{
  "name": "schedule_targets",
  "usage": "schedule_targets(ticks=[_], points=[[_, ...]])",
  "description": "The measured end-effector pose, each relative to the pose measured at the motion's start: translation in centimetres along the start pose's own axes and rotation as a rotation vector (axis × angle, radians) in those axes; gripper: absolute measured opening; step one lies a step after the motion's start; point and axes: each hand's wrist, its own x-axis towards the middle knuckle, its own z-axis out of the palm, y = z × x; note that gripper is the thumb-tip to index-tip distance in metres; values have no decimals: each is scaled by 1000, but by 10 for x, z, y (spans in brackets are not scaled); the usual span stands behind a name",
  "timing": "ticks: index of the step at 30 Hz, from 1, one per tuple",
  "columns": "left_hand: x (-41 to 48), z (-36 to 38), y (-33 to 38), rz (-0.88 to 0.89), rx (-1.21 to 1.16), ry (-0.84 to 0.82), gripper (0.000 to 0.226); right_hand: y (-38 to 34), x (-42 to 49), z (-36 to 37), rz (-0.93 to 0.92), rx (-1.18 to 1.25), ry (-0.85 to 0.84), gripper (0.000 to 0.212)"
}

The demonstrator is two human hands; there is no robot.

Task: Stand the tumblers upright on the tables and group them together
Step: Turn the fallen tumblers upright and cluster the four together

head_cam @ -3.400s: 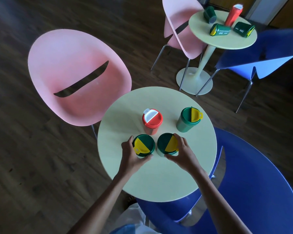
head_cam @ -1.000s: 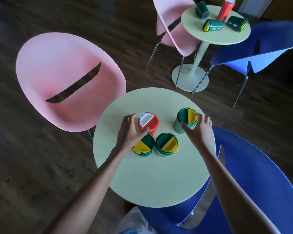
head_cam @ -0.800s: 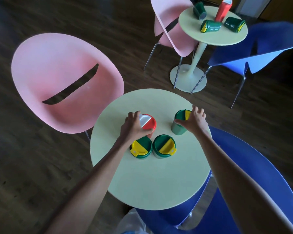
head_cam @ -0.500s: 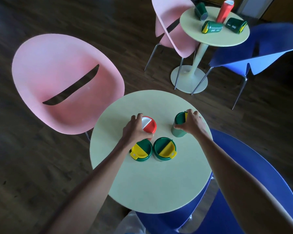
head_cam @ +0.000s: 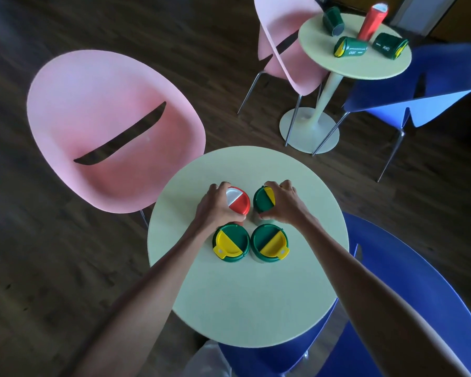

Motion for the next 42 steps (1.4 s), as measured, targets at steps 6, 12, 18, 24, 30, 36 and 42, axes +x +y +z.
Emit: schedule_targets(ticks=[6,12,18,24,30,36,42], points=[[-3,-2,-5,-8,-12,17,84,-5,-3,6,-68,5,-52,95],[-4,-1,-6,14,-1,-27,86,0,-7,1,-66,90,-97,99],[-4,-3,-12,73,-42,-58,89,5,-8,-1,-81,134,-99,95],[-3,-1,-15,98,-39,-79,94,8,-8,-4,-74,147,-140,93],[-1,1,-17,99,-33,-79,96,9,-10,-4,-93,150,-125,95],[1,0,-19,101,-31,-81,95,9,-12,-4,-94,165,-88,97],[3,0,-25,126,-17,-83,92,10,-10,-3,-110,158,-91,94]])
